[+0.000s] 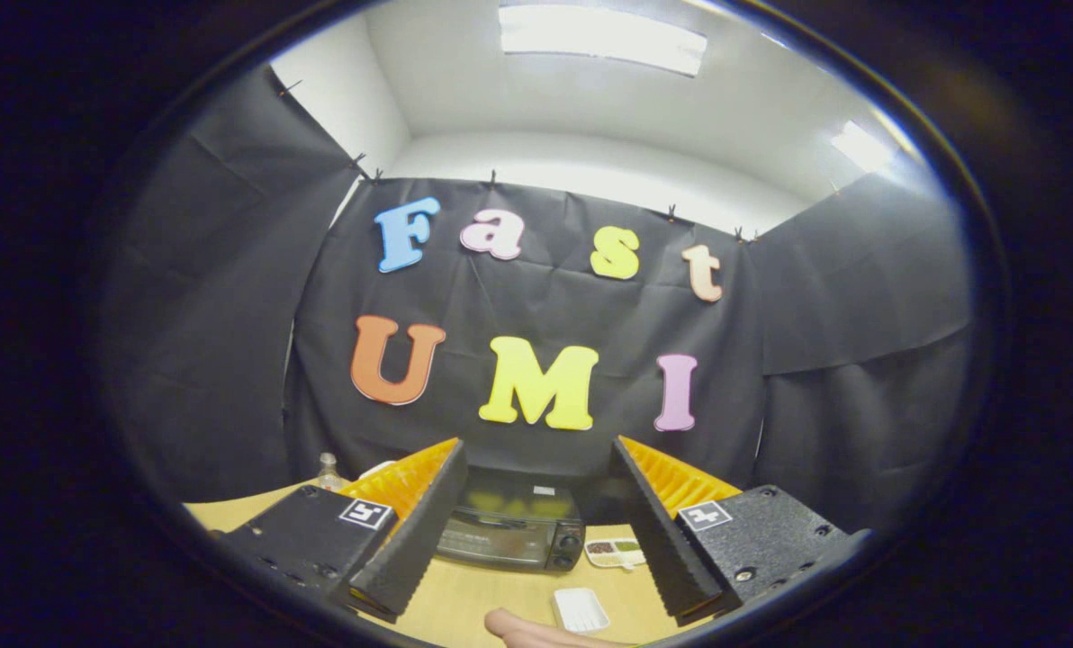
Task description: Open the toaster oven, put the food inside, and close the toaster oven door.
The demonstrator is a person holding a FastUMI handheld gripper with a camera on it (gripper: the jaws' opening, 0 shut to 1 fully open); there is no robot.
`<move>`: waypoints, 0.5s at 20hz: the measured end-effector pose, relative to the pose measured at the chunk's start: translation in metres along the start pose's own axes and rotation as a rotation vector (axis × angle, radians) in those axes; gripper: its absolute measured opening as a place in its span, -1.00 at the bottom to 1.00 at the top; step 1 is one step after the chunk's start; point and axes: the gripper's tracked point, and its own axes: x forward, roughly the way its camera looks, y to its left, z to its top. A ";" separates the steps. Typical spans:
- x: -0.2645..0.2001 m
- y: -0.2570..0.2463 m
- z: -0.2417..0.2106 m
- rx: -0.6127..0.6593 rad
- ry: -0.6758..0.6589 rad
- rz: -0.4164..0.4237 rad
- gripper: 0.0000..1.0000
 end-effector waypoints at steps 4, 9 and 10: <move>-0.035 -0.006 -0.039 0.027 0.074 -0.016 1.00; -0.039 -0.013 -0.031 0.040 0.081 -0.018 1.00; -0.041 -0.011 -0.030 0.053 0.075 -0.015 1.00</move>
